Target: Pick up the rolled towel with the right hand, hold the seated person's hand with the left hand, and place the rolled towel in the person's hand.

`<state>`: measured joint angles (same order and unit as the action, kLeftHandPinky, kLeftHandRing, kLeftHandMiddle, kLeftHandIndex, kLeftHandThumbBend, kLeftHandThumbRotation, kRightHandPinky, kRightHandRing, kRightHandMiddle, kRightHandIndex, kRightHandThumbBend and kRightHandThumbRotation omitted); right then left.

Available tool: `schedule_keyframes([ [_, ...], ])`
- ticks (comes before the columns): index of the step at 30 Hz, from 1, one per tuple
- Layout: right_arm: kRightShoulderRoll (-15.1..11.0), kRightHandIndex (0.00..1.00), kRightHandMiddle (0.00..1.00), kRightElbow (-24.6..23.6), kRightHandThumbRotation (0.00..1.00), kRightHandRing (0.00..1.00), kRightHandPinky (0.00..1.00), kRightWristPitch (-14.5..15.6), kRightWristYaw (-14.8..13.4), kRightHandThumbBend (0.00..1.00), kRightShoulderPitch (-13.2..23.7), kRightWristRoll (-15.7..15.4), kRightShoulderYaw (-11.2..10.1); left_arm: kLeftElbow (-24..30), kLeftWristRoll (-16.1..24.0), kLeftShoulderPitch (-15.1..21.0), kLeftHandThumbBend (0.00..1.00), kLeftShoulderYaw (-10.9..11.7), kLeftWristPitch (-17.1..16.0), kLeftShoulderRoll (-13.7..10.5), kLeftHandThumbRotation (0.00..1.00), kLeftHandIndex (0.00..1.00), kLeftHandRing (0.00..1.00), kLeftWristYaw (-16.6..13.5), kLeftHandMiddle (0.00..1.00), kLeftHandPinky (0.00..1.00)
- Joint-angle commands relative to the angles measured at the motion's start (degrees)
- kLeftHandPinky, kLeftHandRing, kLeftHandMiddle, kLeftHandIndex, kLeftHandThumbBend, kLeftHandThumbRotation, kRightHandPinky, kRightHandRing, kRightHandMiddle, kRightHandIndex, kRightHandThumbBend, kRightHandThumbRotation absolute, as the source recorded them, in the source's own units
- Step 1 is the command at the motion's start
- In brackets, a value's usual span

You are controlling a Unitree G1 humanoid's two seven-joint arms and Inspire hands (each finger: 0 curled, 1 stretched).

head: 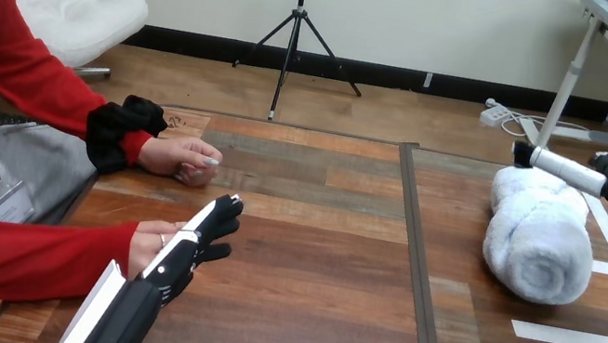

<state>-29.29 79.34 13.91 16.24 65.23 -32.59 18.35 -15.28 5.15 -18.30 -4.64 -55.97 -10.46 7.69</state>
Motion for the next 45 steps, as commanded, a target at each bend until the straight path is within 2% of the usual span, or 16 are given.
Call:
schedule_keyframes([
  [1, 1.0, 1.00, 1.00, -0.3, 1.00, 1.00, 1.00, 0.9, -1.5, 0.87, 4.5, 2.0, -2.4, 3.4, -0.2, 1.5, 1.00, 0.2, -0.7, -0.2, 0.48, 0.94, 0.93, 0.1, 0.95, 0.86],
  [5, 1.5, 1.00, 1.00, -0.3, 1.00, 1.00, 1.00, 1.9, -2.9, 0.86, 4.6, 3.1, -3.5, 4.1, -0.2, 1.2, 1.00, 0.1, -0.3, -0.2, 0.48, 0.94, 0.93, 0.1, 0.95, 0.87],
  [9, 1.8, 1.00, 1.00, -0.4, 1.00, 1.00, 1.00, 1.7, -4.0, 0.84, 4.4, 3.7, -3.9, 4.4, 0.0, 1.1, 1.00, 0.1, -0.3, -0.1, 0.48, 0.94, 0.93, 0.1, 0.95, 0.87],
  [20, 2.4, 1.00, 1.00, -0.4, 1.00, 1.00, 1.00, 2.9, -4.1, 0.85, 4.6, 5.4, -5.8, 4.8, 1.0, 0.7, 1.00, 0.3, -1.0, 0.4, 0.48, 0.94, 0.92, -0.5, 0.95, 0.85],
  [26, 2.6, 1.00, 1.00, -0.4, 1.00, 1.00, 1.00, 3.6, -5.1, 0.86, 4.3, 7.2, -7.8, 5.7, 1.6, 0.0, 1.00, 0.3, -0.7, 0.6, 0.49, 0.94, 0.92, -0.8, 0.94, 0.85],
  [29, 2.5, 1.00, 1.00, -0.4, 1.00, 1.00, 1.00, 3.8, -5.1, 0.87, 4.1, 6.8, -7.6, 6.2, 1.9, -0.3, 1.00, 0.3, -0.6, 0.7, 0.49, 0.94, 0.92, -0.9, 0.94, 0.85],
  [37, 3.1, 1.00, 1.00, -0.2, 0.98, 1.00, 1.00, 4.8, -9.2, 0.95, 3.2, 4.1, -5.5, 7.8, 0.7, -1.5, 1.00, -0.5, -0.1, 0.2, 0.48, 0.95, 0.93, 0.0, 0.95, 0.86],
  [44, 3.3, 1.00, 1.00, -0.1, 0.98, 1.00, 1.00, 5.0, -9.2, 0.98, 2.5, 3.7, -5.3, 8.7, 0.9, -2.2, 1.00, -0.4, -0.6, 0.2, 0.48, 0.94, 0.92, -0.1, 0.95, 0.85],
  [45, 3.3, 1.00, 1.00, 0.0, 0.98, 1.00, 1.00, 4.9, -9.1, 0.98, 2.3, 3.0, -4.5, 8.8, 0.8, -2.3, 1.00, -0.4, -0.7, 0.2, 0.48, 0.94, 0.92, -0.1, 0.95, 0.85],
])
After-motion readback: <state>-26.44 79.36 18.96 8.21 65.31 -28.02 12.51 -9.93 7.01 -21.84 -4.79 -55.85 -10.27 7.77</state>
